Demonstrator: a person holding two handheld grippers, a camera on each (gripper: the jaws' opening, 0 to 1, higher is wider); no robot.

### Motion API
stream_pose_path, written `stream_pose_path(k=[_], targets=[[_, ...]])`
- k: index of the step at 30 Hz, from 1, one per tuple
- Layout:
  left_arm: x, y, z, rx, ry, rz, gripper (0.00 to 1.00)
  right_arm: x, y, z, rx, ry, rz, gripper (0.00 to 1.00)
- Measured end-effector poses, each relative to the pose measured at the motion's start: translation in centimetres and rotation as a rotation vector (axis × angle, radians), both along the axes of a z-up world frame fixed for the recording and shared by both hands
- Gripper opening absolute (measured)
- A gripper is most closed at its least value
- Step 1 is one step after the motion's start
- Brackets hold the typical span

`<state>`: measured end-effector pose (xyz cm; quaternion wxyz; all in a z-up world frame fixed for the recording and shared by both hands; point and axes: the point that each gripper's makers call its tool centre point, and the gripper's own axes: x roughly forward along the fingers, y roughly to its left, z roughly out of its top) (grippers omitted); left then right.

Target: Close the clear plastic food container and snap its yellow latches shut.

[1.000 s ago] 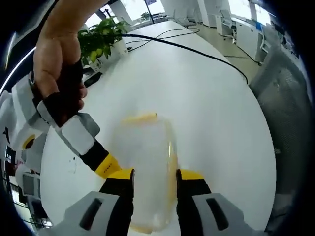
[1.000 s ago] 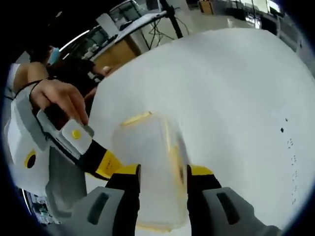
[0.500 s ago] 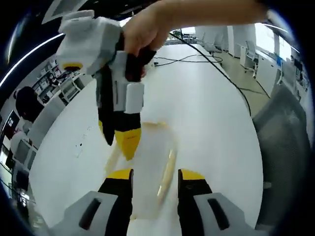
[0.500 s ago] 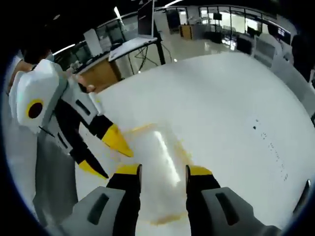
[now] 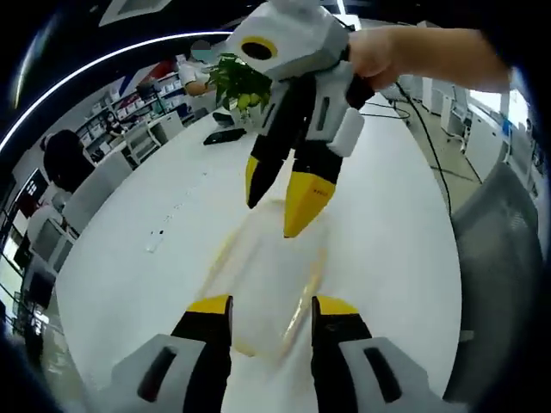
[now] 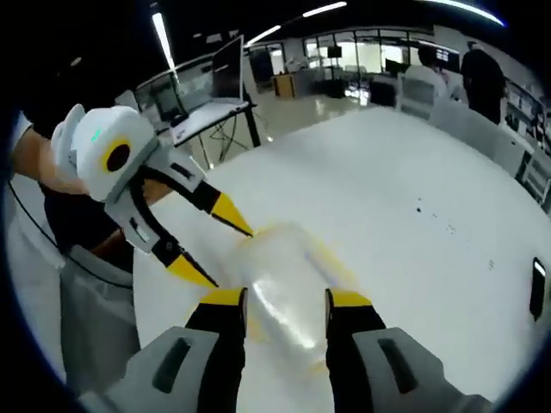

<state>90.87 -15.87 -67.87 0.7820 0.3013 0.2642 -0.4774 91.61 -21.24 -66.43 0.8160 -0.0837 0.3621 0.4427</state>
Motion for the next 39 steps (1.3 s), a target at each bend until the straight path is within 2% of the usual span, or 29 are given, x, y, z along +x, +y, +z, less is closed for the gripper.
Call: stream_pose_path(k=[6,15,18,24,28,32,34,39], targets=[[0.2,0.8,-0.1,-0.042,0.005,0.065,0.29,-1.3,-1.0,-0.7,-0.017,-0.071,-0.078,0.35],[0.0,1.8,-1.3,-0.076,0.007,0.122,0.29,-2.0,-3.2,-1.0,0.033,-0.134,-0.212,0.39],[-0.2,1.6,-1.6,-0.138,0.032,0.144,0.29,-2.1,-4.0,-1.9,0.040,-0.132,-0.252,0.39],[0.1,2.3,-1.5,-0.227,-0.001,0.215,0.30,-2.8,-4.6,-3.4,0.061,-0.144,-0.283,0.41],[0.6,3.2,-1.8,-0.255,-0.027,0.263,0.31,-3.2,-4.7,-4.4,0.067,-0.146,-0.294,0.40],[0.6,3.5,-2.7,-0.291,-0.009,0.301,0.33,-3.6,-5.1,-5.9,0.051,-0.122,-0.307,0.41],[0.5,3.6,-3.8,-0.266,0.003,0.306,0.34,-3.6,-5.2,-6.5,0.047,-0.114,-0.311,0.41],[0.2,3.3,-5.3,-0.236,0.026,0.304,0.35,-3.0,-5.3,-7.5,0.038,-0.106,-0.310,0.40]])
